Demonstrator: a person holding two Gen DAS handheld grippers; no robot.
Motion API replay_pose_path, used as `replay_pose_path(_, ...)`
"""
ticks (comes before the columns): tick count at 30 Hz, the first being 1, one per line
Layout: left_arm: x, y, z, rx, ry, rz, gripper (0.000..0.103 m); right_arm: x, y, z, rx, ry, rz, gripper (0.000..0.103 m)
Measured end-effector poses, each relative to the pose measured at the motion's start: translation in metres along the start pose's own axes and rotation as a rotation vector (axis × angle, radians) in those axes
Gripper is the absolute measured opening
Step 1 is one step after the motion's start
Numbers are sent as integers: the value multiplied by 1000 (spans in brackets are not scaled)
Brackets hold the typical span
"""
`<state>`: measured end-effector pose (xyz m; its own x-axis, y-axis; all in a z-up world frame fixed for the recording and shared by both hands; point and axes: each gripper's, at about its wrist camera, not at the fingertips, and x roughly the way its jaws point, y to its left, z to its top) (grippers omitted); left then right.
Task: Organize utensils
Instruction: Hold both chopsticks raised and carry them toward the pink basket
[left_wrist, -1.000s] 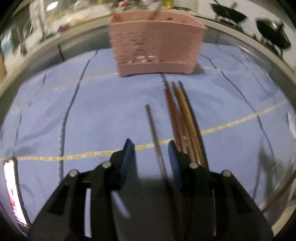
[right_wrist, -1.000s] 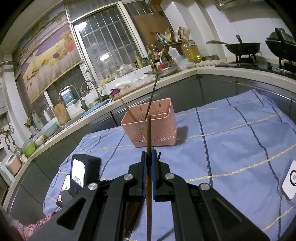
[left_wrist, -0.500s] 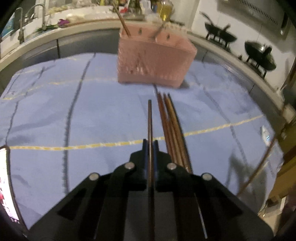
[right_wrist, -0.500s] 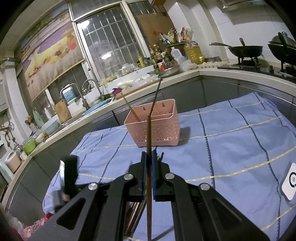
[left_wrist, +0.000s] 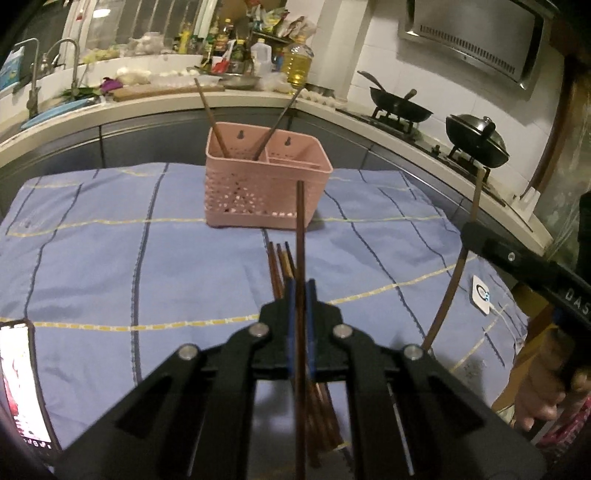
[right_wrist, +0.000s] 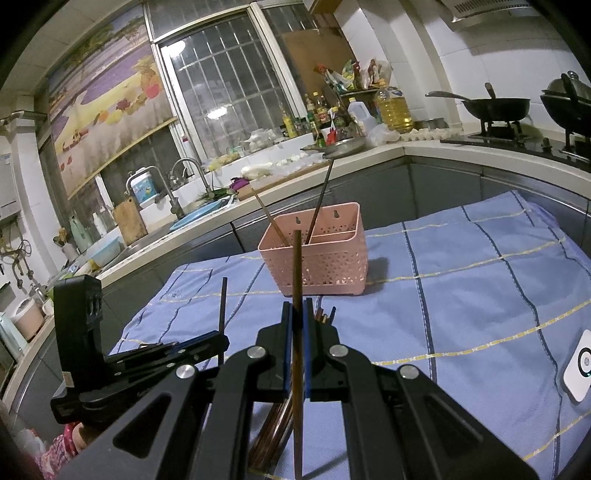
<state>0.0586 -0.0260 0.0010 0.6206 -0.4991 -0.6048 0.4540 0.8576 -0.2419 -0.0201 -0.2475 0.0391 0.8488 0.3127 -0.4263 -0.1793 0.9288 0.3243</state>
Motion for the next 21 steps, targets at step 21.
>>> replay_pose_path(21, -13, -1, 4, 0, -32, -8, 4, -4, 1, 3, -3, -11, 1, 5)
